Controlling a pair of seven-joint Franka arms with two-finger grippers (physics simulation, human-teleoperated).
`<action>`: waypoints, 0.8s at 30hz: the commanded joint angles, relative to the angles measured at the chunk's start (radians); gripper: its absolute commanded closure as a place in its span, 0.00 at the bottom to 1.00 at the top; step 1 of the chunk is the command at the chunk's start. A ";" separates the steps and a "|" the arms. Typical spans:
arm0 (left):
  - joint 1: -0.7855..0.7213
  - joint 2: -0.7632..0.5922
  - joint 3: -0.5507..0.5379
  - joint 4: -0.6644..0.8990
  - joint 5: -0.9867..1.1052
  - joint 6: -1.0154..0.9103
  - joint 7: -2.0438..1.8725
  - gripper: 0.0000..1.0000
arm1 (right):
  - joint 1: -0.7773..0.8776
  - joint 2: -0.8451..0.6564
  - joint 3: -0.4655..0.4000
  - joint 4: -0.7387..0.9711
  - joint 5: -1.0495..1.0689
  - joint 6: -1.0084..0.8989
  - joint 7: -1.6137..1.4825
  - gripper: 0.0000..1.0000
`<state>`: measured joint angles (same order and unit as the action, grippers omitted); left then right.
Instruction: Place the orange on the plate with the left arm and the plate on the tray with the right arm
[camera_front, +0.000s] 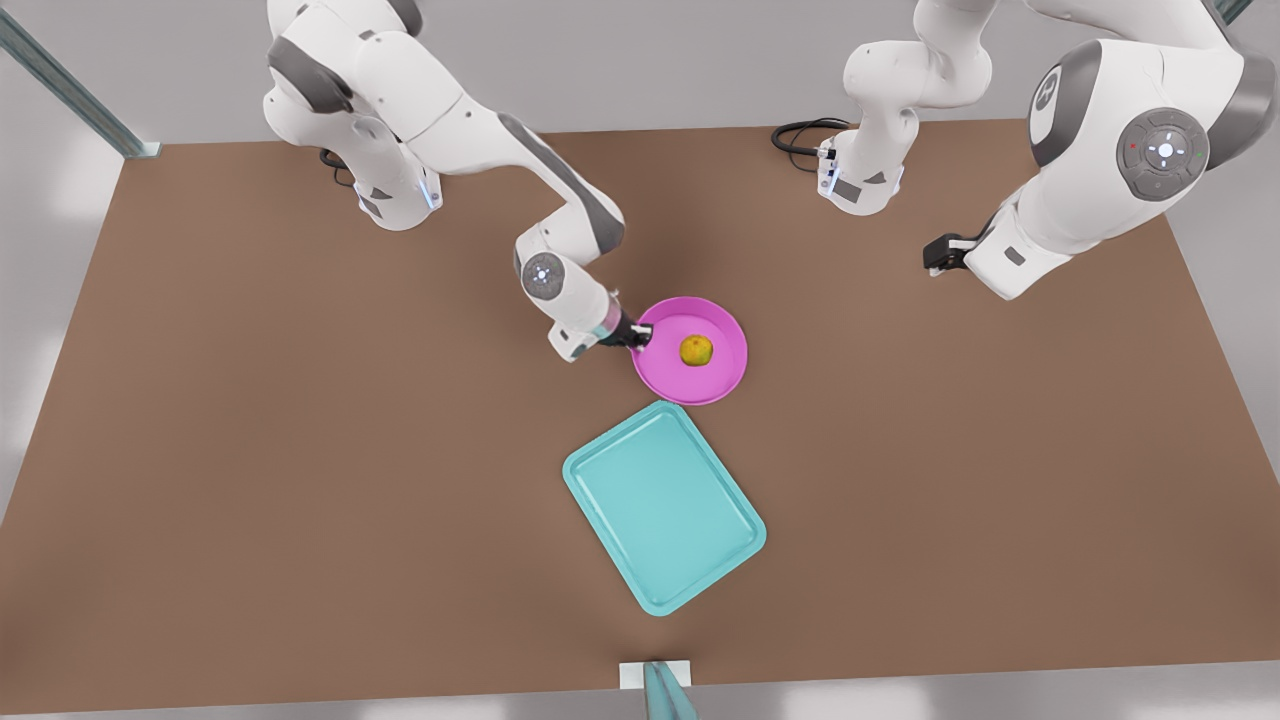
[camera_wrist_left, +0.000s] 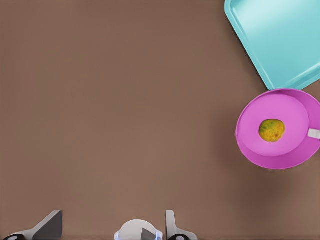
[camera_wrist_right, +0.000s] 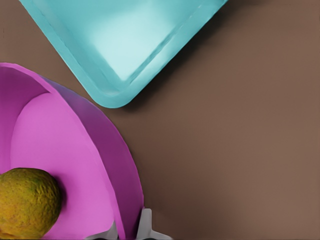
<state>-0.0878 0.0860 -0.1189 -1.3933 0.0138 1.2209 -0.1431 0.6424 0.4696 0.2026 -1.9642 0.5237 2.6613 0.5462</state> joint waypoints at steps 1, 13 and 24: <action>0.000 -0.002 -0.001 -0.001 0.002 -0.003 0.007 0.00 | -0.020 -0.003 0.000 0.031 0.012 -0.031 0.037 0.79; 0.000 0.000 -0.004 0.000 0.002 -0.018 0.002 0.00 | -0.262 0.323 -0.011 0.498 0.044 -0.098 0.020 0.79; -0.004 0.005 -0.005 0.002 0.005 -0.050 -0.003 0.00 | -0.237 0.392 -0.009 0.574 0.044 -0.098 0.047 0.40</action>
<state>-0.0937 0.0914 -0.1236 -1.3917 0.0168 1.1812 -0.1427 0.4034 0.8599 0.1931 -1.3963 0.5714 2.5732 0.5575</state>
